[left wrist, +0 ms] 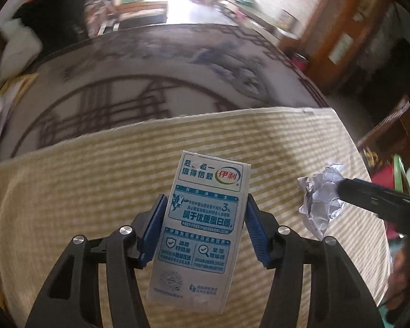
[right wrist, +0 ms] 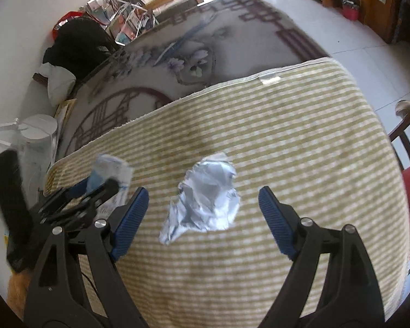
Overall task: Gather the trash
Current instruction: 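Grasp white milk carton with left tool while right tool grasps crumpled foil, then carry the milk carton and foil over the red bucket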
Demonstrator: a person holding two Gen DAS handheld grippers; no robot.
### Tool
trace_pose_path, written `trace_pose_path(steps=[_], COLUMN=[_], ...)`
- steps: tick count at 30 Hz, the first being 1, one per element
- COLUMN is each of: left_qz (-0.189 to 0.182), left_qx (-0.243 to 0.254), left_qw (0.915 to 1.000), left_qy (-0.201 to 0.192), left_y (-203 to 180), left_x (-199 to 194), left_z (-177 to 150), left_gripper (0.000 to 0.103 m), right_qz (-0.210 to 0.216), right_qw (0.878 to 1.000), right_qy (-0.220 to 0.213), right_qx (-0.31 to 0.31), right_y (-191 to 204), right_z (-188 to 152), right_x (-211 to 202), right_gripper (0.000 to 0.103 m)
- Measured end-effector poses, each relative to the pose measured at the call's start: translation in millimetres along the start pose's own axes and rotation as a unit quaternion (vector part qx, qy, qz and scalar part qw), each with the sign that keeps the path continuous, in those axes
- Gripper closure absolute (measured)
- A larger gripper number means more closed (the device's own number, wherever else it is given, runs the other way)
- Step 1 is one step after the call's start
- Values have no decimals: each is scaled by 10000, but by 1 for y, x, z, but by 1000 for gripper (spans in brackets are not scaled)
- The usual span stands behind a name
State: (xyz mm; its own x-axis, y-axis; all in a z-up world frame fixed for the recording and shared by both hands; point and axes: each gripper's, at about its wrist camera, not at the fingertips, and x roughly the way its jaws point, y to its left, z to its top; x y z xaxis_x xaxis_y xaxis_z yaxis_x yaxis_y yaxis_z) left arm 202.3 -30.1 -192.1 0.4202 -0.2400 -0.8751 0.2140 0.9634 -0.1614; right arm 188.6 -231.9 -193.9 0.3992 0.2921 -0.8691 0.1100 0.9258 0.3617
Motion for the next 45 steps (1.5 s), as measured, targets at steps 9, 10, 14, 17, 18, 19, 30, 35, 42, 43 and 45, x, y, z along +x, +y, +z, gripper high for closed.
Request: trace_pose_path(steps=[9,10,14,17,18,19,30,35,42,43,45], left_qz=[371,353,324,256,237,220,84,22,53,65,79], left_qx=[-236,-257,-226,-175,-160,-125,333,454,555,559,567], left_qw=[9985,9983,9976,9971,9969,9965,9931,9925,9912,9912,9911], left_qy=[-328,-379,-562,-690,-731,-792,-1119,-1137,-1200,-1199,-1204], left_y=[-8,-9,-20,-32,-35,-41,-96,-122,-153,-159,-169], left_x=[-39,-45,-69,-82,-86,-91,-126,-135,-145,-146,-147], left_z=[-24,-26,-30,-29,-29,-29,-41,-51,-61,-63,-66], left_gripper=[49,49,49,49,49,49,49,49,49,49,49], right_qz=[-104,-16,263,285,280,283,277,275,336,343,356], right_qw=[9992,9994,9982,9956,9944,9928,9847,9821,9800,9799,9798], right_qy=[232,155,-277,-638,-765,-916,-1648,-1812,-1921,-1928,-1934], right_qx=[-297,-318,-461,-630,-679,-721,-500,-429,-394,-389,-373], right_y=[9,10,14,19,21,22,-9,-22,-45,-49,-57], right_z=[-1,-2,-12,-22,-25,-30,-61,-72,-82,-84,-88], right_x=[20,11,-38,-73,-84,-98,-176,-196,-214,-217,-222], right_gripper=[59,60,63,64,64,64,64,64,64,64,64])
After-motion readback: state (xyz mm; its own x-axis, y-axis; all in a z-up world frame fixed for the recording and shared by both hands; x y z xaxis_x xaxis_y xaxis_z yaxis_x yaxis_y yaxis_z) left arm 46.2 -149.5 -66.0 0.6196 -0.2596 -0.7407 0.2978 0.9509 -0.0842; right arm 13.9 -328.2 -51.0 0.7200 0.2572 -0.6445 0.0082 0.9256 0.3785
